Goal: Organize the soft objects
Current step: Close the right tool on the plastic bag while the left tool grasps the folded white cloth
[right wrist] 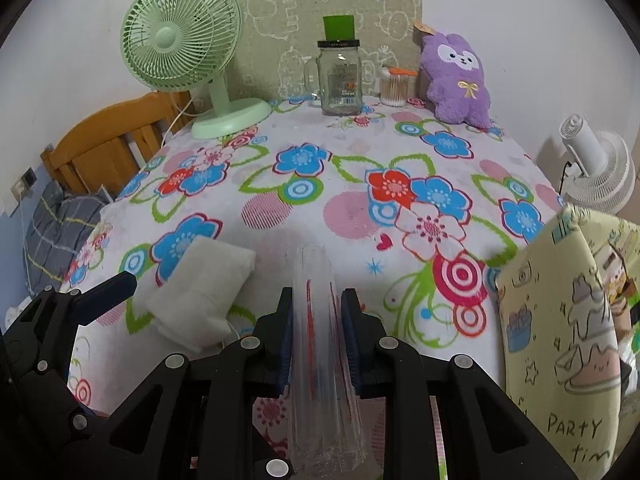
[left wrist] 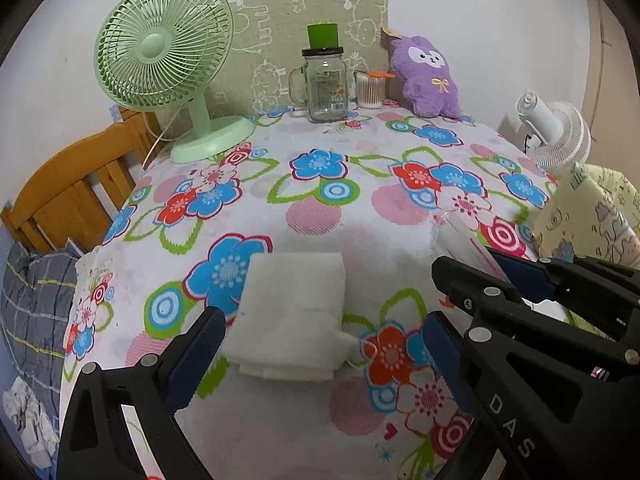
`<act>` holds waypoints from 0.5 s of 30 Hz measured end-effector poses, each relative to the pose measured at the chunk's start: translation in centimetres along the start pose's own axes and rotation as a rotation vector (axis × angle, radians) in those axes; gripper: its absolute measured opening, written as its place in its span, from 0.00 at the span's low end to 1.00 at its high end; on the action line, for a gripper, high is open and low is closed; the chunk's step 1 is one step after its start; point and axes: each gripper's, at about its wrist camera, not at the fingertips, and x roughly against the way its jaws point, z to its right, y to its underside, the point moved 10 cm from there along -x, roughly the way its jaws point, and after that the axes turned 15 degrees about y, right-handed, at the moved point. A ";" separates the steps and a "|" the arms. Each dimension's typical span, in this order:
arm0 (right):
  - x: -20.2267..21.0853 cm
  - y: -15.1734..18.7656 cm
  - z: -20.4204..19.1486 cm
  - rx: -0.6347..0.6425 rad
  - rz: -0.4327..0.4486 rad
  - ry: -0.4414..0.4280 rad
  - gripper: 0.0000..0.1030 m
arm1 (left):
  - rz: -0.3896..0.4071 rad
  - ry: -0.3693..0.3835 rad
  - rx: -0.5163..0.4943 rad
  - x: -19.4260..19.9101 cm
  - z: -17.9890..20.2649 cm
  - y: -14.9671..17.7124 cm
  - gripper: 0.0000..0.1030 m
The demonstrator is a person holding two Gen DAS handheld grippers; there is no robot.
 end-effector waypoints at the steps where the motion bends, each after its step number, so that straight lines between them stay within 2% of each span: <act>1: 0.0 -0.3 -0.1 -0.007 0.002 -0.005 0.24 | 0.001 0.006 0.003 -0.1 -0.1 -0.2 0.97; 15: -2.2 -1.5 -1.1 -0.038 -0.028 -0.015 0.24 | -0.012 0.027 0.052 -2.5 -1.8 -1.0 0.97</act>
